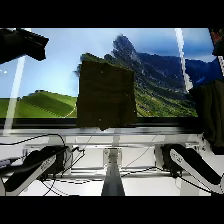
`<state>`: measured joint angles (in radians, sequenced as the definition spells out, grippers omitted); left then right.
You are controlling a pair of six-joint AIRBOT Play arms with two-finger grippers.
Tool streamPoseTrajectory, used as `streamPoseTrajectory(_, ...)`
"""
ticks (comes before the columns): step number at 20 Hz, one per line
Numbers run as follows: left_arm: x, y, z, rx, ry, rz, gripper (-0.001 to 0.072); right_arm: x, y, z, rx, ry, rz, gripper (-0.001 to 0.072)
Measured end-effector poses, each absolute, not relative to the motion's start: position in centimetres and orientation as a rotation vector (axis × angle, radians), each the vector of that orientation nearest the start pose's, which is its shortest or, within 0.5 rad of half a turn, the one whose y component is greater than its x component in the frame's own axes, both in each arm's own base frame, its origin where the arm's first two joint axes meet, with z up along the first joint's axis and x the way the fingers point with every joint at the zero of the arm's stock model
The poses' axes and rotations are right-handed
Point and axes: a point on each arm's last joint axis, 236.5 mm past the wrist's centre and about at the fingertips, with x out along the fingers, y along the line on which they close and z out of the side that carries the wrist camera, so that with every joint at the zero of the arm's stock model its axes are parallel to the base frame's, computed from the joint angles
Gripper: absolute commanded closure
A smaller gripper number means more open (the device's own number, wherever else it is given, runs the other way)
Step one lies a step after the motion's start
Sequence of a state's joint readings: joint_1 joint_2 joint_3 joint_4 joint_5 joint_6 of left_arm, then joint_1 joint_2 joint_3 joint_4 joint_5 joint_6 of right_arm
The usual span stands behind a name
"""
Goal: Fold the clothes and pants, and hang the long-sleeved shirts on hangers.
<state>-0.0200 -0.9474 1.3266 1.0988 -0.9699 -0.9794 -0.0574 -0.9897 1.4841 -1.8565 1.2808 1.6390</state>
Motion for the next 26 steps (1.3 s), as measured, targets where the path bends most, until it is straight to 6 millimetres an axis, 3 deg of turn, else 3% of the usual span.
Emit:
streamPoseTrajectory(12,39.3,-9.6,25.8,0.201,0.464,-0.472,0.0548,36.2,-8.5,24.4,-0.099,0.775,-0.308,0.0676)
streamPoseTrajectory(19,39.3,-9.7,25.8,0.2,0.464,-0.474,0.0548,37.4,-8.3,25.5,-0.106,0.707,-0.295,0.0677)
streamPoseTrajectory(23,38.8,-10.8,26.1,0.123,0.467,-0.509,0.0548,36.8,-7.9,23.2,-0.096,0.799,-0.278,0.068)
streamPoseTrajectory(25,38.4,-11.4,26.0,0.087,0.486,-0.533,0.0548,36.0,-7.5,19.7,-0.121,0.914,-0.247,0.0681)
streamPoseTrajectory(26,38.0,-11.7,25.7,0.075,0.503,-0.544,0.0552,35.3,-7.1,17.0,-0.129,0.992,-0.213,0.0681)
